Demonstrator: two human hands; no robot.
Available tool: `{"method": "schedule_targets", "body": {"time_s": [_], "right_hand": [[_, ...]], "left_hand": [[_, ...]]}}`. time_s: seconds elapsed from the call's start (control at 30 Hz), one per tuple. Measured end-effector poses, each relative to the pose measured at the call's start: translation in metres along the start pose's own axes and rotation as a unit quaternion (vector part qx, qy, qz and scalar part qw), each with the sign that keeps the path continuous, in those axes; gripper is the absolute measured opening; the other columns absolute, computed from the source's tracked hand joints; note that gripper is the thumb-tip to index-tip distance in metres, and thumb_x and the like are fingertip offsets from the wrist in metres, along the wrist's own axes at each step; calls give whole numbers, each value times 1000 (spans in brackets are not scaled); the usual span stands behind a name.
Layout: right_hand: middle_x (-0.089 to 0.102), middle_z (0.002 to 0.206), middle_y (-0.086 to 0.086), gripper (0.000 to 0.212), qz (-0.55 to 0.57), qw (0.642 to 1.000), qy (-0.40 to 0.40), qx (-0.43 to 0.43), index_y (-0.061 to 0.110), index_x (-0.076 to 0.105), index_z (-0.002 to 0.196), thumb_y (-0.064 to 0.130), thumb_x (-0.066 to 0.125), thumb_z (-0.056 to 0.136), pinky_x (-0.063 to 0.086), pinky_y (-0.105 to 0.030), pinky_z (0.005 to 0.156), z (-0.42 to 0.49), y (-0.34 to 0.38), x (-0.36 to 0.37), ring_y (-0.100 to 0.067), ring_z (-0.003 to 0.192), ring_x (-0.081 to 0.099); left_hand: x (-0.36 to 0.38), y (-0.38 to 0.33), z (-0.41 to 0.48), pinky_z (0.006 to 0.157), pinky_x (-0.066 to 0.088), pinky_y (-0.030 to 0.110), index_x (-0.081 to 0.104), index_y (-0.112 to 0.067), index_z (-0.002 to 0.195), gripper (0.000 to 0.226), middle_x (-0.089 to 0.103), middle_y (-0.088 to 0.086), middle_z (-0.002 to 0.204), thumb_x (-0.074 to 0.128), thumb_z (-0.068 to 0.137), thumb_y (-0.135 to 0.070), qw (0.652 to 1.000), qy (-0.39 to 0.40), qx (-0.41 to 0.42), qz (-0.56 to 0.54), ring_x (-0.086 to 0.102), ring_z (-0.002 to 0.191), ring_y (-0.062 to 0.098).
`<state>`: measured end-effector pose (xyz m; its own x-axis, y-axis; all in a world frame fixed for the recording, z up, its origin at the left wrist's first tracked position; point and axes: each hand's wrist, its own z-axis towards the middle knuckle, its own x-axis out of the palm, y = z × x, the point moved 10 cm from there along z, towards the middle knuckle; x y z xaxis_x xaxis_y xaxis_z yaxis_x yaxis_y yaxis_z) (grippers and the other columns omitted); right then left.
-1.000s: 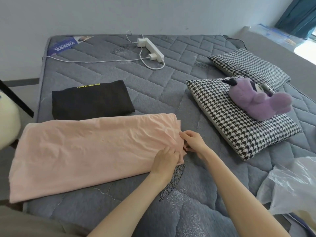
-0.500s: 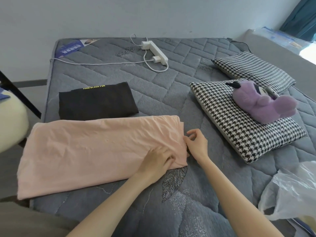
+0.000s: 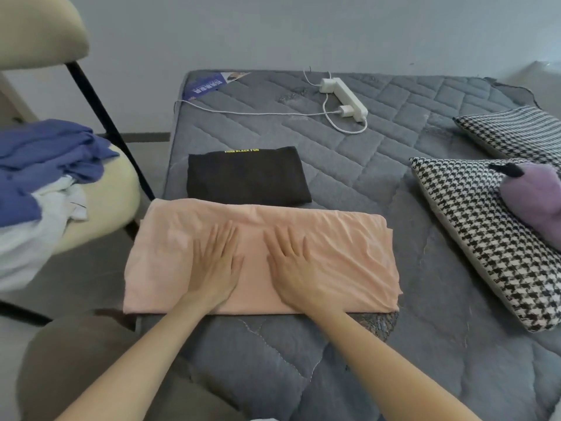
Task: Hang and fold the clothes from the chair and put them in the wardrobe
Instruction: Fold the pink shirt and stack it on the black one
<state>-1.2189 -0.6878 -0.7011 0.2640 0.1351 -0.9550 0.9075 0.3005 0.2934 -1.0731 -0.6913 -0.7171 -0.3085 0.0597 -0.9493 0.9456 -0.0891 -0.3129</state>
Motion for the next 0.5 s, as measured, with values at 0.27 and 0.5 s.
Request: {"method": "schedule_targets", "body": {"time_s": [0.27,0.5], "right_hand": [[-16,159,9,63,-76,997,22,27,48,-9,147,65,-9,87,-21,-50,114,12,-44,2,-15,145,-21],[-5,162,0,64,-50,973,-53,219,35,3,154,61,7,96,-15,-49,117,-6,-118,-33,-26,148,-12]], "left_hand": [[-20,78,19,116,-17,41,-9,-42,149,55,-19,-6,158,12,99,-50,995,-45,-94,3,-18,146,18],[-33,114,26,116,3,56,-4,-38,151,57,-8,-3,161,17,100,-48,981,-85,-171,-14,-2,148,28]]}}
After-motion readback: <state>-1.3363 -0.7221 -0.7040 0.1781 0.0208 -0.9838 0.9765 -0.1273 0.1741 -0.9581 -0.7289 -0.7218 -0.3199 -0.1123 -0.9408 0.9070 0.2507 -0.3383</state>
